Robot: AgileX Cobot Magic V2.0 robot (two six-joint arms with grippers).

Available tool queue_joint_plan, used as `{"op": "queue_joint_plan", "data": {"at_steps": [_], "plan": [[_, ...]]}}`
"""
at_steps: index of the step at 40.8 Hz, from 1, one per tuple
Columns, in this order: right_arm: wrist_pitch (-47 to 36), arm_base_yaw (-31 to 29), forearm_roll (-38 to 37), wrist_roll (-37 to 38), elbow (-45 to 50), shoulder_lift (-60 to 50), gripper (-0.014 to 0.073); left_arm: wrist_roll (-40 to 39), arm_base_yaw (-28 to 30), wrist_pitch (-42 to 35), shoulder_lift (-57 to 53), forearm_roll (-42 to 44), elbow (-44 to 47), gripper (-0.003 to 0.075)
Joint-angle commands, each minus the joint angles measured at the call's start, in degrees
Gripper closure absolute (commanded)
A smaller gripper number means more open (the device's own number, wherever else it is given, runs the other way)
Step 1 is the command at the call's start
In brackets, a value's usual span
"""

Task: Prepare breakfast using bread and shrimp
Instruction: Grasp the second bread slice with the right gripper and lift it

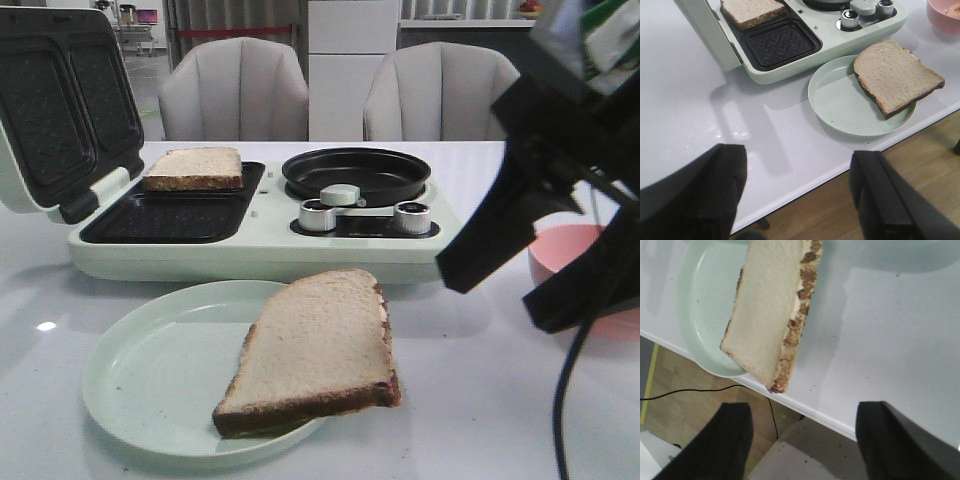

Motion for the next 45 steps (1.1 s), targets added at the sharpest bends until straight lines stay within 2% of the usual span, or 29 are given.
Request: {"op": "queue_joint_plan", "data": {"at_steps": [1, 10, 26, 29, 37, 45], "plan": [[-2.3, 1.8, 8.2, -4.8, -2.8, 2.9, 0.0048, -0.1, -0.5, -3.6, 0.8, 1.3, -1.4, 0.0223], [-2.2, 3.4, 16.8, -11.1, -7.0, 12.0, 0.0048, -0.1, -0.5, -3.6, 0.8, 1.3, -1.4, 0.0223], [-0.8, 3.4, 18.7, -11.3, -12.4, 22.3, 0.0055, -0.1, -0.5, -3.6, 0.8, 1.2, -1.4, 0.0223], [-0.3, 3.5, 18.8, -11.4, -12.8, 23.1, 0.0113, -0.1, -0.5, -3.6, 0.8, 1.2, -1.4, 0.0223], [0.4, 3.5, 18.8, -11.4, -13.0, 23.4, 0.0372, -0.1, -0.5, -3.6, 0.8, 1.3, -1.4, 0.0223], [1.0, 3.5, 18.8, -11.4, -13.0, 22.6, 0.0502, -0.1, -0.5, -3.6, 0.8, 1.3, -1.4, 0.0223]]}}
